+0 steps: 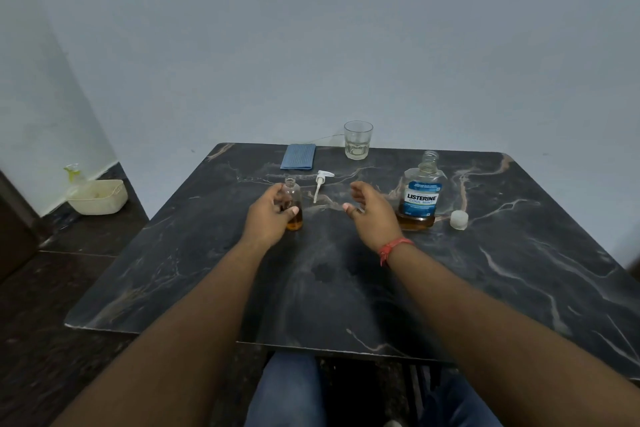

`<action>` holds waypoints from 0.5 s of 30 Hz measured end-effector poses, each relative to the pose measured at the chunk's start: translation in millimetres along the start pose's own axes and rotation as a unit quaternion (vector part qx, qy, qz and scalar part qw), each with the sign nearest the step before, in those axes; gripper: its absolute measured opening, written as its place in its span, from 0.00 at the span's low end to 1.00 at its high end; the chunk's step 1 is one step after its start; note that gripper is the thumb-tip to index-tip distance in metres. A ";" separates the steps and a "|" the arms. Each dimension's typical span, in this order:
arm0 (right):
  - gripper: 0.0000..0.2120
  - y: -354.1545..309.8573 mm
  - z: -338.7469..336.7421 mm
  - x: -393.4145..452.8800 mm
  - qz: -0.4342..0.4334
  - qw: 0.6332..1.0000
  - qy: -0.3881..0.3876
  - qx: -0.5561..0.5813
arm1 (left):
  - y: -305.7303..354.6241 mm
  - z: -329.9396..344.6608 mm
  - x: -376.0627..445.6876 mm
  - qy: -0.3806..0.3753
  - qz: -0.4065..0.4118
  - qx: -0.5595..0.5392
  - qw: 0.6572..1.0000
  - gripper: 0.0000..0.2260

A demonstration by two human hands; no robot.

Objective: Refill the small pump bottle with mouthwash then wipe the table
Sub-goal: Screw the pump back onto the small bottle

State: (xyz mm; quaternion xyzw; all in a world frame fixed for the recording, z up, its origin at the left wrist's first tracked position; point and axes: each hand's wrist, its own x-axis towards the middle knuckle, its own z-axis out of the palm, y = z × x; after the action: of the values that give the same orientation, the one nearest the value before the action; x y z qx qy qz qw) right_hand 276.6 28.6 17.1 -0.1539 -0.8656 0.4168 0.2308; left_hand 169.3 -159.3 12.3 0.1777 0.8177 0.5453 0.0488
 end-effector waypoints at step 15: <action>0.20 -21.3 50.7 108.2 0.099 0.954 -0.087 -0.271 | -28.2 -36.3 30.7 -0.056 0.015 0.005 0.998 0.30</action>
State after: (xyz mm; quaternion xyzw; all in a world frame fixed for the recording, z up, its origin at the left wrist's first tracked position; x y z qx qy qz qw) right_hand 156.8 32.4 35.6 -0.2585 -0.9432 0.1993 0.0618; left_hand 124.1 -190.1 4.7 0.2205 0.8134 0.5314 0.0857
